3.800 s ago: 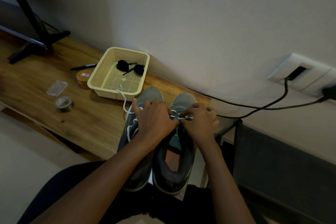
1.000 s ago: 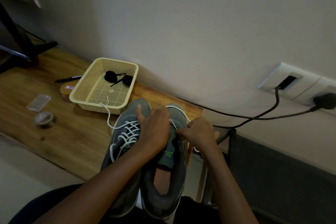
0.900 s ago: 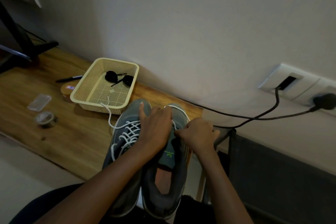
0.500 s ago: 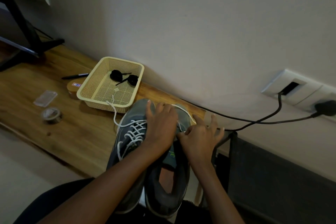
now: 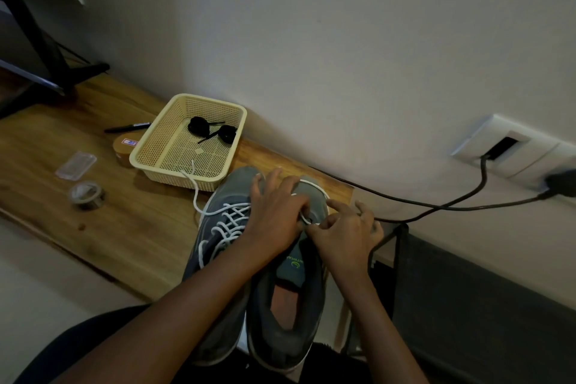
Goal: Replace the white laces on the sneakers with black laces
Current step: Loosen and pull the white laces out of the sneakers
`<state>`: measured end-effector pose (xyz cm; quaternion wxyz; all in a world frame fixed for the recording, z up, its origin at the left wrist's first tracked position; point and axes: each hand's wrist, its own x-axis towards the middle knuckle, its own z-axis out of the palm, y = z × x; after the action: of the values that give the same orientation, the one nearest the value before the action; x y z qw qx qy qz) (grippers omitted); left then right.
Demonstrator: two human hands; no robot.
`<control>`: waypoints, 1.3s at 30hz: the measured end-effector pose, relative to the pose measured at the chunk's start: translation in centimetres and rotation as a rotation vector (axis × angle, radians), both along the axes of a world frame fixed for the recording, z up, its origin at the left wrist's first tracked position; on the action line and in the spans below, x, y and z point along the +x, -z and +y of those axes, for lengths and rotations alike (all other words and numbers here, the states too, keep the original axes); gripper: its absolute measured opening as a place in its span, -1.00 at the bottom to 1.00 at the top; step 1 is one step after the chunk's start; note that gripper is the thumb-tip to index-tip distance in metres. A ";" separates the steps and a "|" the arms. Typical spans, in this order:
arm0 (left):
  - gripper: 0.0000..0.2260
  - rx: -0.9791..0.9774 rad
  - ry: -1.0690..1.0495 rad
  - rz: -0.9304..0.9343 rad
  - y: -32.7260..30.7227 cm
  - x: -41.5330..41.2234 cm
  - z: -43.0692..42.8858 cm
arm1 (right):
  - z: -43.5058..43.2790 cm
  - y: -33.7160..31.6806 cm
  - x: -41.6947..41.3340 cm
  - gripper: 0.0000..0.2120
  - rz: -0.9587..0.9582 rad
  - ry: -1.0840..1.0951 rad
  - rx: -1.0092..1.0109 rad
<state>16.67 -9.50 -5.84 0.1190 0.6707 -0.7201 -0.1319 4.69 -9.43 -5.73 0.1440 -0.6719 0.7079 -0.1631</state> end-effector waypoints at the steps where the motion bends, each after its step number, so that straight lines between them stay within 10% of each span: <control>1: -0.84 -0.003 0.000 -0.008 0.0 0.0 0.0 | 0.0 0.1 -0.1 -0.69 0.001 -0.003 -0.005; 15: -0.91 -0.181 -0.241 0.282 1.1 -0.7 -0.3 | 0.5 -0.5 -0.1 -0.85 -0.157 -0.053 -0.020; 34: -0.87 -0.046 0.021 0.013 0.5 -0.1 -0.3 | 0.3 0.3 -0.1 -0.88 -0.153 -0.043 -0.113; 39: -0.95 -0.077 -0.118 0.325 0.4 -0.3 -0.3 | 0.2 0.3 -0.2 -0.87 -0.119 -0.046 -0.088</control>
<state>16.35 -9.77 -6.22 0.2669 0.6766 -0.6553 -0.2038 4.50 -9.24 -5.99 0.1597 -0.6829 0.6746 -0.2304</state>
